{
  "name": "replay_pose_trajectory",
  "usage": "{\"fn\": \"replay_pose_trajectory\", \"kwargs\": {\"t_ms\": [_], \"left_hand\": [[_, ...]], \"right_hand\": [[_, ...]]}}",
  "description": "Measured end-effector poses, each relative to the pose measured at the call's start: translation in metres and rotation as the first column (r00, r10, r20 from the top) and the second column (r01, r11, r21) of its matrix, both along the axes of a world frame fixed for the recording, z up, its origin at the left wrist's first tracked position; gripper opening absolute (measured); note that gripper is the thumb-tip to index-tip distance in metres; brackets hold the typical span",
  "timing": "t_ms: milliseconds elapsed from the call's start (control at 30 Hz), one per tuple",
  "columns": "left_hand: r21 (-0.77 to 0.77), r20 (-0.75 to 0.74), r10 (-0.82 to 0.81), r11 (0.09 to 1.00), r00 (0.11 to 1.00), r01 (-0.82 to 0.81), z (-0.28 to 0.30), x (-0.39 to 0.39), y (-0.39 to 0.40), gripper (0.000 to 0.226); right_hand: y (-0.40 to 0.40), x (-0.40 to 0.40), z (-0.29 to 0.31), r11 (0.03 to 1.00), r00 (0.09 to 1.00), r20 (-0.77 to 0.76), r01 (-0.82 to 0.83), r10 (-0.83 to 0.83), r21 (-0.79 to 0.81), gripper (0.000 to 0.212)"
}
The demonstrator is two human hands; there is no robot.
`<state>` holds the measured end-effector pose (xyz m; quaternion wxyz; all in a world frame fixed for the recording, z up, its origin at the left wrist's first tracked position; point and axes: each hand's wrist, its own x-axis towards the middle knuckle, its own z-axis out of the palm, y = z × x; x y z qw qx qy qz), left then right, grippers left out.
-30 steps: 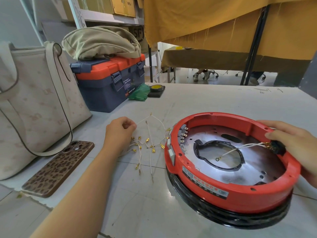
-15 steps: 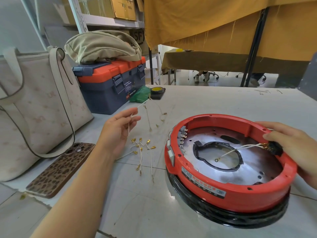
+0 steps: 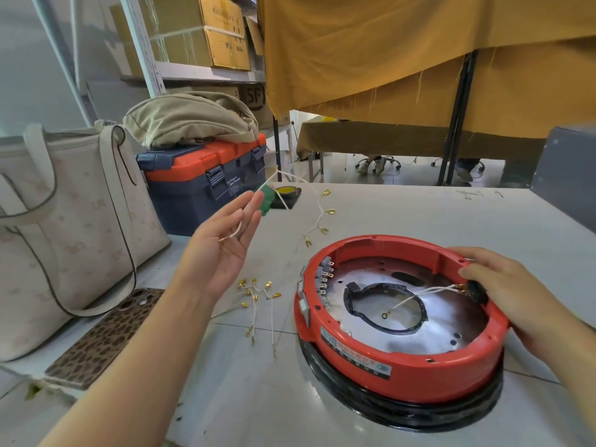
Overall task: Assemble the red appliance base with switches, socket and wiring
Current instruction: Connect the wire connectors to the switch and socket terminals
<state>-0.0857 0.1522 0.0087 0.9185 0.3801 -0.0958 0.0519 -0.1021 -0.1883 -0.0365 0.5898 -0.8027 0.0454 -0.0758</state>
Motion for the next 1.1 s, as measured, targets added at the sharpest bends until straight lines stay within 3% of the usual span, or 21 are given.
{"fn": "replay_pose_trajectory", "kwargs": {"t_ms": [200, 333, 600, 867, 1100], "left_hand": [[0.093, -0.058, -0.08, 0.992, 0.995, 0.085, 0.008, -0.01, -0.039, 0.03], [0.173, -0.098, -0.207, 0.96, 0.974, 0.221, 0.005, -0.019, -0.071, 0.03], [0.213, -0.103, -0.348, 0.907, 0.932, 0.362, 0.005, -0.026, -0.107, 0.032], [0.267, -0.079, -0.399, 0.874, 0.913, 0.405, 0.015, -0.025, -0.109, 0.032], [0.303, -0.075, -0.323, 0.894, 0.943, 0.33, 0.011, -0.022, -0.105, 0.03]], "right_hand": [[0.002, -0.007, 0.013, 0.998, 0.978, 0.209, 0.038, -0.027, -0.046, 0.017], [0.008, -0.018, 0.025, 0.995, 0.951, 0.294, -0.086, 0.097, -0.05, 0.018], [0.013, -0.028, 0.035, 0.957, 0.907, 0.327, -0.288, 0.265, 0.023, 0.021], [0.019, -0.026, 0.03, 0.968, 0.915, 0.32, -0.25, 0.247, -0.034, 0.017], [0.019, -0.026, 0.03, 0.969, 0.92, 0.307, -0.248, 0.242, -0.02, 0.012]]}}
